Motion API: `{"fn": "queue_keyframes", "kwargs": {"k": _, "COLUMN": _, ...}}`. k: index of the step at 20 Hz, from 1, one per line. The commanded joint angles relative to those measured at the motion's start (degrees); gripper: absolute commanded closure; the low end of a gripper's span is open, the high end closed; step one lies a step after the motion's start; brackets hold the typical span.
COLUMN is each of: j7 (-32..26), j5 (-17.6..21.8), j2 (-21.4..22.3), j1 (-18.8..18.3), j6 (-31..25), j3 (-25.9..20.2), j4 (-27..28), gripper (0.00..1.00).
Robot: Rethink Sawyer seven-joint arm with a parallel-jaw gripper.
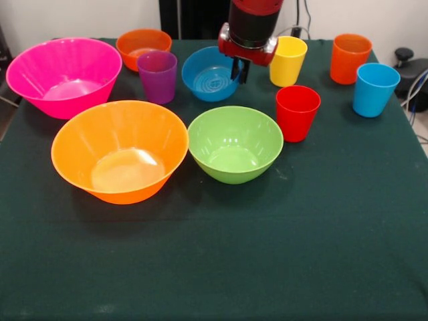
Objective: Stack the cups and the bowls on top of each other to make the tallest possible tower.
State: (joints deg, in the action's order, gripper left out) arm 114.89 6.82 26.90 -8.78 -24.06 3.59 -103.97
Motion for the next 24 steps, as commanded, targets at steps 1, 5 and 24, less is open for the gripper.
{"fn": "queue_keyframes", "kwargs": {"k": 1, "j7": -2.4, "j5": 2.8, "j2": -1.6, "j1": -0.4, "j6": -5.5, "j3": -5.4, "j4": 5.8, "gripper": 1.0}}
{"fn": "queue_keyframes", "kwargs": {"k": 5, "j7": -2.2, "j5": 2.8, "j2": -1.9, "j1": -0.1, "j6": -5.6, "j3": -5.3, "j4": 6.1, "gripper": 1.0}}
{"fn": "queue_keyframes", "kwargs": {"k": 24, "j7": -3.2, "j5": 1.1, "j2": 5.9, "j1": -2.4, "j6": -12.5, "j3": -8.3, "j4": 0.7, "gripper": 1.0}}
